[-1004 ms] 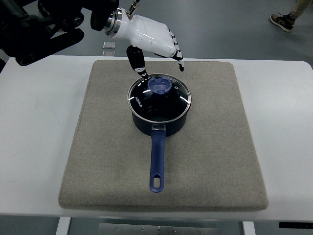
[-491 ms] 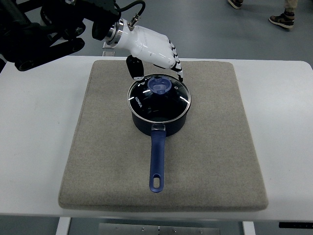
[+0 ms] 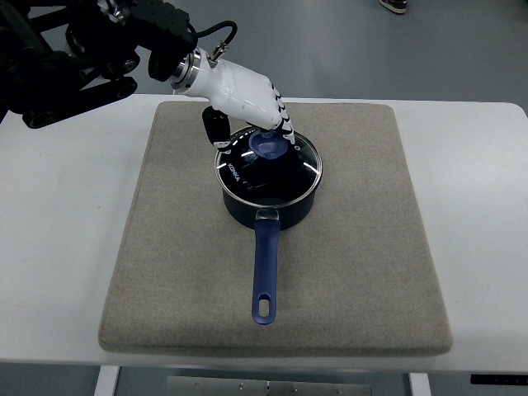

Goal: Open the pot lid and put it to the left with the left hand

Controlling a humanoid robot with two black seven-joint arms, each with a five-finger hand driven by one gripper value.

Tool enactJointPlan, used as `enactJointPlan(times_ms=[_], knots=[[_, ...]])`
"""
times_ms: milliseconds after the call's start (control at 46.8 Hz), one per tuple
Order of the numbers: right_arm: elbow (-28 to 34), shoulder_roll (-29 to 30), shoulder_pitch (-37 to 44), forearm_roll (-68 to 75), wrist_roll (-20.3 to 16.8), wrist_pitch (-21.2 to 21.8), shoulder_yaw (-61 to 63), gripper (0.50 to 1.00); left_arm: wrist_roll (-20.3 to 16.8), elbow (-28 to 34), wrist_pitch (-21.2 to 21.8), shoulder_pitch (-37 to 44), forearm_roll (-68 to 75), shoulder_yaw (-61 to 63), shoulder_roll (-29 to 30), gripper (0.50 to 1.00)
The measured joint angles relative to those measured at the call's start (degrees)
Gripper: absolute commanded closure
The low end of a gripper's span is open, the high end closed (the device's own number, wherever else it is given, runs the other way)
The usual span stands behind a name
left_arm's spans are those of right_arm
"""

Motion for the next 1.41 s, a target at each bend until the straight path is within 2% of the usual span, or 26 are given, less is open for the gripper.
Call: enactJointPlan(times_ms=[897,1346,1410], knots=[[0.00,0.00,-0.01,0.00,0.00,0.00,0.00,0.583,0.01,2.15,0.82,2.04,-3.74,-0.40,-0.45,0.585],[0.00,0.00,-0.02,0.00,0.00,0.00,0.00,0.583,0.01,2.69,2.85,3.12,-4.94,-0.51,-1.34,0.579],[0.00,0.00,-0.03,0.00,0.00,0.00,0.00,0.583,0.01,2.93,2.86,3.28,-4.94,-0.51,-1.36,0.564]])
